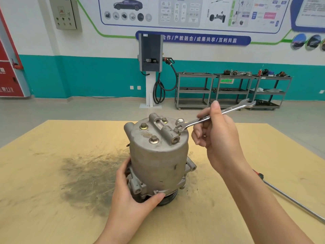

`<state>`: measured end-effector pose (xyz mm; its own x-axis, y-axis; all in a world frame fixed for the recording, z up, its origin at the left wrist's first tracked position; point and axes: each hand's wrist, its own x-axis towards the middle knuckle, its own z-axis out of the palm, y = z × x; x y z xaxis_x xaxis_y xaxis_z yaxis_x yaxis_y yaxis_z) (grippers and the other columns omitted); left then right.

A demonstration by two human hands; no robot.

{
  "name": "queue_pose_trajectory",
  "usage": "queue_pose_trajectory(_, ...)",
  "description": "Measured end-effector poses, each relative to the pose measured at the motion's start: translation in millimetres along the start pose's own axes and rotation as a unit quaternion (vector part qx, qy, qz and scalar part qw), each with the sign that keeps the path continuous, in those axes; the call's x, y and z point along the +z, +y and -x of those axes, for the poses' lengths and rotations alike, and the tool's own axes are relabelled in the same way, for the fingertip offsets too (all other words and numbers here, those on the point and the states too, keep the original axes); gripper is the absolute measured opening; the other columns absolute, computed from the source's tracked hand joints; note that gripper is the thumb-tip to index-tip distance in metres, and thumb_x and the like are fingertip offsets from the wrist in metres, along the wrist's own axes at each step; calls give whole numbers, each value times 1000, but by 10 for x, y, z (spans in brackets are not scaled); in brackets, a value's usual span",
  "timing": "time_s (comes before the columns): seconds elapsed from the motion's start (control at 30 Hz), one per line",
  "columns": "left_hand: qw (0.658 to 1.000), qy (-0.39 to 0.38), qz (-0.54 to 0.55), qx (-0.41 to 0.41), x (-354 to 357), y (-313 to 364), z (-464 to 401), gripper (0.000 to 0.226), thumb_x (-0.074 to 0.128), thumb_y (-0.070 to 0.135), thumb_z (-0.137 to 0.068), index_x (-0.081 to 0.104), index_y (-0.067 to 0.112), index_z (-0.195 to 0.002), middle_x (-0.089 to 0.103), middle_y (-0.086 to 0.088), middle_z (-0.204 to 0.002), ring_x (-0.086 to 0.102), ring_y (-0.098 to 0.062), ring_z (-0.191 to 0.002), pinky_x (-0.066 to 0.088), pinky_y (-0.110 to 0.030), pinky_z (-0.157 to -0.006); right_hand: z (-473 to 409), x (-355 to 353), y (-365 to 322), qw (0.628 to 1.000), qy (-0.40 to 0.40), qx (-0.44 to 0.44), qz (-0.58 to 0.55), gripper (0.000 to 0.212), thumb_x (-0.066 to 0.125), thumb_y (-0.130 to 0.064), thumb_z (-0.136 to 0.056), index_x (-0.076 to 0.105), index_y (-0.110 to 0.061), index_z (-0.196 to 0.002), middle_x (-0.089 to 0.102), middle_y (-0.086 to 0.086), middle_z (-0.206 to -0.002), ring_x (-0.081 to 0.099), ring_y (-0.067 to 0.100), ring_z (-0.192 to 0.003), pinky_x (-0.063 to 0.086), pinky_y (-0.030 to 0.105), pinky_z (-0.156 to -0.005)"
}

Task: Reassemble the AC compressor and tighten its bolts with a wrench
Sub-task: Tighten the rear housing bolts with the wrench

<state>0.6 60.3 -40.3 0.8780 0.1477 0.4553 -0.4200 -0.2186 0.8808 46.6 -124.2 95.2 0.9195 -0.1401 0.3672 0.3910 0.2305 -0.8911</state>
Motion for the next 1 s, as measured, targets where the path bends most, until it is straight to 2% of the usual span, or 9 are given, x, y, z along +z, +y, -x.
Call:
queue_pose_trajectory(0.13, 1000, 2, -1, 0, -2, 1, 4, 99, 83, 57, -40, 23, 83, -114, 35, 58, -121, 36, 30, -116, 38, -12, -86, -32, -25, 3, 997, -14, 57, -44, 42, 32, -38, -105, 52, -10, -81, 47, 1, -45, 43, 15, -37, 30, 21, -36)
queue_pose_trajectory(0.23, 1000, 1, 2, 0, -4, -3, 4, 99, 84, 56, -40, 24, 82, -114, 36, 57, -121, 37, 29, -116, 38, -12, -86, -37, -19, 18, 997, -13, 62, -55, 42, 33, -37, -105, 51, -10, -79, 46, 1, -44, 42, 15, -36, 30, 20, -36)
queue_pose_trajectory(0.4, 1000, -1, 3, -1, -7, -4, 0, 100, 84, 57, -40, 24, 81, -116, 36, 56, -122, 38, 27, -118, 39, -13, -87, 30, 45, 81, 998, 11, -48, -37, 47, 31, -32, -106, 53, -13, -70, 48, 5, -42, 41, 18, -35, 30, 20, -36)
queue_pose_trajectory(0.53, 1000, -1, 1, 0, -9, -9, -2, 100, 84, 59, -40, 24, 80, -117, 36, 56, -122, 37, 29, -117, 38, -10, -86, 105, 115, 161, 993, 22, -113, -17, 52, 33, -36, -104, 58, -25, -61, 47, 5, -39, 40, 16, -32, 31, 17, -35)
queue_pose_trajectory(0.67, 1000, -1, 0, -2, -6, -14, -5, 101, 84, 61, -39, 23, 81, -116, 35, 56, -122, 37, 28, -117, 38, -11, -86, 143, 131, 202, 982, 62, -169, 52, 46, 35, -40, -100, 56, -24, -63, 45, 0, -42, 41, 11, -38, 34, 20, -42)
queue_pose_trajectory(0.73, 1000, 0, 0, -2, -2, -18, -8, 101, 84, 61, -39, 23, 81, -116, 35, 56, -122, 38, 27, -118, 38, -11, -87, 169, 134, 210, 966, 64, -234, 94, 42, 37, -39, -100, 54, -20, -67, 45, -4, -44, 42, 9, -40, 34, 23, -43)
queue_pose_trajectory(0.8, 1000, 1, 2, -1, 0, -25, -9, 101, 84, 60, -39, 23, 81, -116, 36, 56, -123, 38, 27, -119, 38, -12, -87, 203, 150, 201, 931, 48, -323, 163, 39, 40, -37, -99, 53, -16, -69, 44, -14, -49, 42, 10, -41, 34, 29, -42)
queue_pose_trajectory(0.87, 1000, 1, 1, 0, 1, -30, -12, 101, 85, 59, -40, 24, 80, -118, 36, 55, -123, 37, 27, -119, 38, -14, -89, 245, 172, 190, 889, 21, -391, 238, 49, 40, -40, -102, 53, -7, -69, 41, -16, -55, 40, 10, -42, 34, 33, -38)
queue_pose_trajectory(1.0, 1000, 0, -2, 2, 4, -33, -12, 101, 85, 59, -41, 24, 78, -119, 36, 54, -125, 38, 26, -120, 39, -16, -90, 277, 186, 151, 837, 15, -435, 332, 60, 36, -50, -101, 57, -5, -68, 44, -13, -57, 39, 6, -44, 37, 31, -35)
